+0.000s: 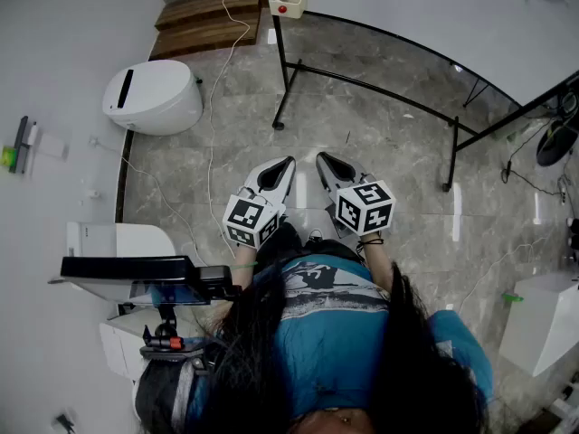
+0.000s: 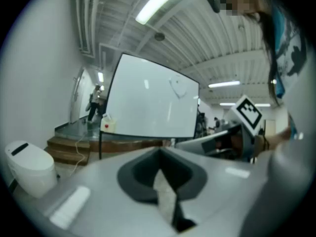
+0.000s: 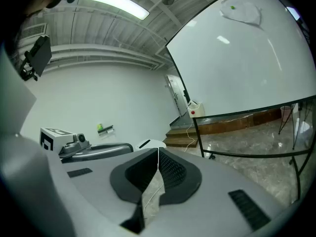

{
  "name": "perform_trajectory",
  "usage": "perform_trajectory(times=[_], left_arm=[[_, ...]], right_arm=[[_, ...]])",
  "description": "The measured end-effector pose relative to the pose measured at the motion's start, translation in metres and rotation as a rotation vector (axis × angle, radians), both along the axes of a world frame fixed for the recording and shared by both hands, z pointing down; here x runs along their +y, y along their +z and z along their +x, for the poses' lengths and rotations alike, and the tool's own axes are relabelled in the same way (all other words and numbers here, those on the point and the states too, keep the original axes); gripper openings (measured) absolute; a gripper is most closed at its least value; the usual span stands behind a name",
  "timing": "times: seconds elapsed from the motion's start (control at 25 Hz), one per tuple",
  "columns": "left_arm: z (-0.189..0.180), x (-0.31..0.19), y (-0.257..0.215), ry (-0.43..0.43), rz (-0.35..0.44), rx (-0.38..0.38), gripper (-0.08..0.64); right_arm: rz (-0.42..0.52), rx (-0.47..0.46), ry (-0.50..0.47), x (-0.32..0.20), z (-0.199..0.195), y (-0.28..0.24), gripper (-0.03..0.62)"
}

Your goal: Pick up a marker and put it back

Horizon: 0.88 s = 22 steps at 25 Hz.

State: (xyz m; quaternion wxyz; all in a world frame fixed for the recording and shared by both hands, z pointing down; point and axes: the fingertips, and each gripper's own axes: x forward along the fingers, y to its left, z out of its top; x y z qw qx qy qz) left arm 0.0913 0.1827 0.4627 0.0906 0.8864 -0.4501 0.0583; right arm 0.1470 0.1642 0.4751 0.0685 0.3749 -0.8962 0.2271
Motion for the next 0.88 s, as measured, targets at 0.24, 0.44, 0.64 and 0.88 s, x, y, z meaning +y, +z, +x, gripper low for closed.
perform_trajectory(times=[0.24,0.44,0.64,0.88], left_arm=[[0.011,-0.009,0.006,0.013,-0.016,-0.01,0.003],[0.004,-0.03,0.001,-0.005,-0.007,-0.011,0.003],[-0.013,-0.062,0.009,-0.008,-0.023,-0.013,0.003],[-0.051,-0.137,0.011,0.021,-0.017,-0.012,0.003]], right_arm=[[-0.012,-0.005,-0.013,-0.015,0.005,0.005,0.014],[-0.011,-0.012,-0.029,-0.035,-0.002,0.004,0.014],[-0.023,-0.012,-0.03,-0.067,-0.016,0.009,0.014],[-0.022,-0.011,-0.001,-0.137,-0.049,0.009,0.014]])
